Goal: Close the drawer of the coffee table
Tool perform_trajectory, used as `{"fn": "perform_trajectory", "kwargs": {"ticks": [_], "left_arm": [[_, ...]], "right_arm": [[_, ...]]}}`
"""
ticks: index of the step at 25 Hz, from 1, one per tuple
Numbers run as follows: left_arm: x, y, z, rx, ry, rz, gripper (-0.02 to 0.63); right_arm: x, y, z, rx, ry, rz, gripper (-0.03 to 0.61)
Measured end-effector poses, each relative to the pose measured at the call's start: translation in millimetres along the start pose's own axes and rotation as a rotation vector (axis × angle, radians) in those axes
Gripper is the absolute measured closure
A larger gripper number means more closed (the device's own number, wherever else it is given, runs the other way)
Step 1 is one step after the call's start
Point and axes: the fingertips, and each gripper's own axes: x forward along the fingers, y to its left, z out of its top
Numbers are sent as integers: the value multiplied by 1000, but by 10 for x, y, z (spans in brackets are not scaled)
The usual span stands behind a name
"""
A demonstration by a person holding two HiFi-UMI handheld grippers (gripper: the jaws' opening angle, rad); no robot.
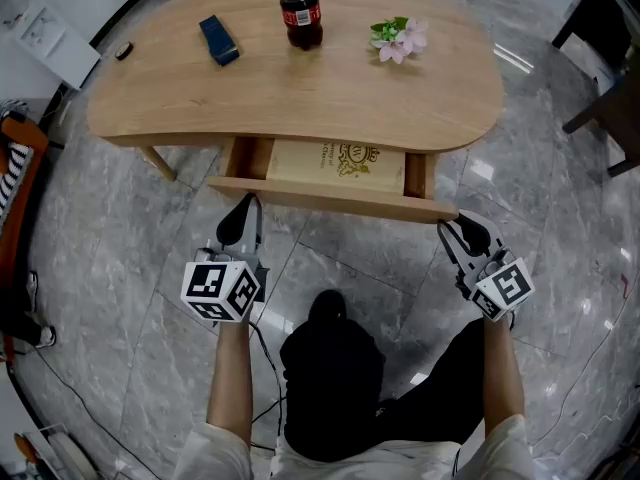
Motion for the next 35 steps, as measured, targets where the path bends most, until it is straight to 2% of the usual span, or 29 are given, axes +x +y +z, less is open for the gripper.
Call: {"fn": "perform_trajectory", "kwargs": {"ticks": [7,21,35], "left_arm": [[295,61,45,33,-2,-20,604],[715,177,140,20,-45,-3,604],[1022,243,244,21,-40,5,604]], "right_arm": [[177,-241,15,-7,-3,-28,469],[443,-596,66,17,-8,-91,465],[640,-860,115,44,-7,-152,465]]}}
